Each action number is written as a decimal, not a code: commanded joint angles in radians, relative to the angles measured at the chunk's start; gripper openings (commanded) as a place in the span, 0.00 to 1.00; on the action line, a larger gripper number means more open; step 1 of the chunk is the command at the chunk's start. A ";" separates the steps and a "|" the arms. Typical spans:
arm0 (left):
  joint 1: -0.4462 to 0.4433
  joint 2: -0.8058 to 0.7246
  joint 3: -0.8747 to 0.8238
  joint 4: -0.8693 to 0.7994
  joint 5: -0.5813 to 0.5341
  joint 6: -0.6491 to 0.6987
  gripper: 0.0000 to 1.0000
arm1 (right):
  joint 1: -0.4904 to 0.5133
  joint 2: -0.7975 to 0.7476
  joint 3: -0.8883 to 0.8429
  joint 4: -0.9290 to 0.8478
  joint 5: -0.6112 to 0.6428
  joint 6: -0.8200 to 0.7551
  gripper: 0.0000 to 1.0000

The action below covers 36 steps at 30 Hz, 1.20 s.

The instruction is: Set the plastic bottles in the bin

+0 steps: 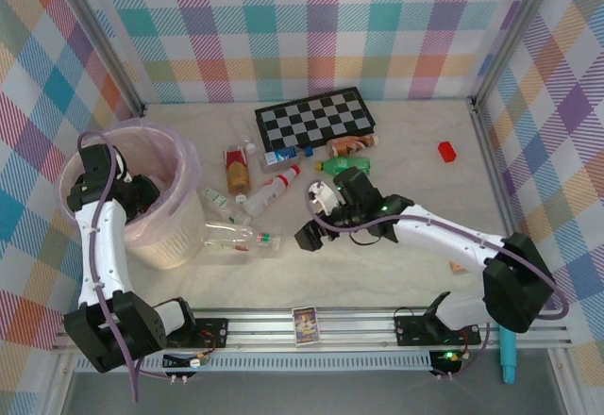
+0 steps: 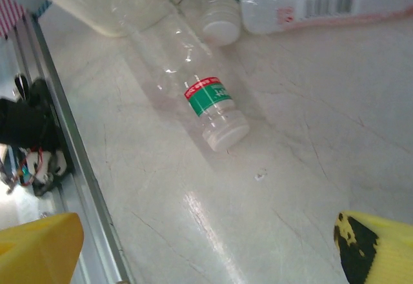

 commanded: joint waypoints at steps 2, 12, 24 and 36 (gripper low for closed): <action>-0.008 -0.009 0.010 0.010 0.005 -0.004 0.42 | 0.049 0.091 0.080 0.018 0.042 -0.249 1.00; -0.010 -0.052 0.196 -0.105 0.024 0.022 0.98 | 0.143 0.360 0.284 -0.052 0.099 -0.475 0.95; -0.010 -0.150 0.375 -0.254 -0.049 0.040 1.00 | 0.185 0.620 0.429 -0.015 0.187 -0.552 0.94; -0.012 -0.224 0.437 -0.269 0.069 0.000 1.00 | 0.195 0.719 0.469 0.056 0.181 -0.530 0.91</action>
